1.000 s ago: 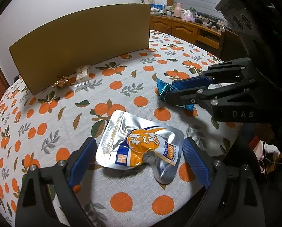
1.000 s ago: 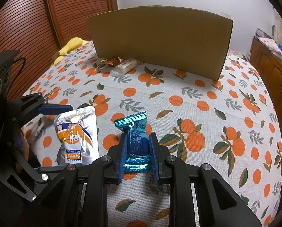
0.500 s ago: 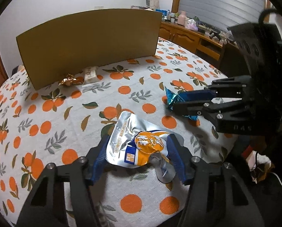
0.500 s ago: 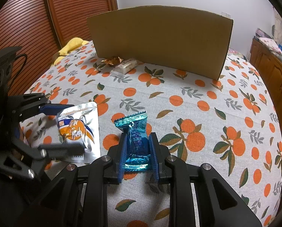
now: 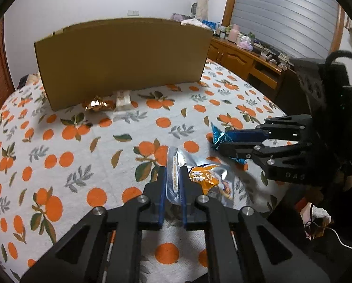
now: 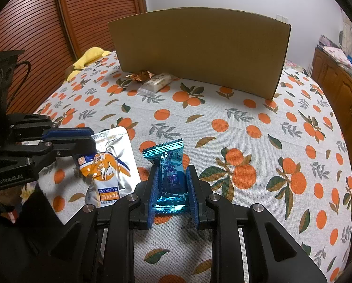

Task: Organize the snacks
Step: 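Grasp the silver-orange pouch with the left tool while the right tool grasps the blue candy, then lift both snacks and carry them over the cardboard box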

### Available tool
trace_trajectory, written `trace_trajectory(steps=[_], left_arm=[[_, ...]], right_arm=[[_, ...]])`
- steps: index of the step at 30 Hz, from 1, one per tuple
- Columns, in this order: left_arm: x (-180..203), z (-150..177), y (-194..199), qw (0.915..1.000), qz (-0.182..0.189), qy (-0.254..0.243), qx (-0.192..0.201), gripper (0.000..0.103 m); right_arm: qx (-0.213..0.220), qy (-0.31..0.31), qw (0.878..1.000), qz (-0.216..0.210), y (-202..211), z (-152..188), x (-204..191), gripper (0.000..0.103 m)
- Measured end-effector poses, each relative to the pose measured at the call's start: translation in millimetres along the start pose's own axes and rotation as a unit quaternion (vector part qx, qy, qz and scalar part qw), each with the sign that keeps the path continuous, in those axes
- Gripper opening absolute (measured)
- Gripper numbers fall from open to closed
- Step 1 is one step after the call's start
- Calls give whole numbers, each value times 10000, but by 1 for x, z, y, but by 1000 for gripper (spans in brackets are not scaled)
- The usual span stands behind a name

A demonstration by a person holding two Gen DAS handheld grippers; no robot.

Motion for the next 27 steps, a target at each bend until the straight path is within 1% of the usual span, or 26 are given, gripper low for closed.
trace_trajectory(steps=[4,9,19,27], left_arm=[[1,-1,0,10000,15,17,23,5],[4,-8,7,9999,-16,-34,120,0],[13,-27,27,9988,-112,-293,385,0],[17,-48,40,9970,-225,-482,560,0]], right_arm=[[0,-8,10000,-6,0,0,-1,21],[6,-11,10000,-5,0,-1,0,21],[129,-41,9999,58,4,-2,1,20],[346,-81,9993,109,15,-9,4,20]])
Point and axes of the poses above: each gripper's, at about its wrist camera, not at the fingertips, and y roughly against the way its jaws point, x to its right, z to its underside, the point moved 5 cm from there along -y, roughly the way its jaws point, and after that the axes turned 3 degrees about -x, right-handed, at the moved point
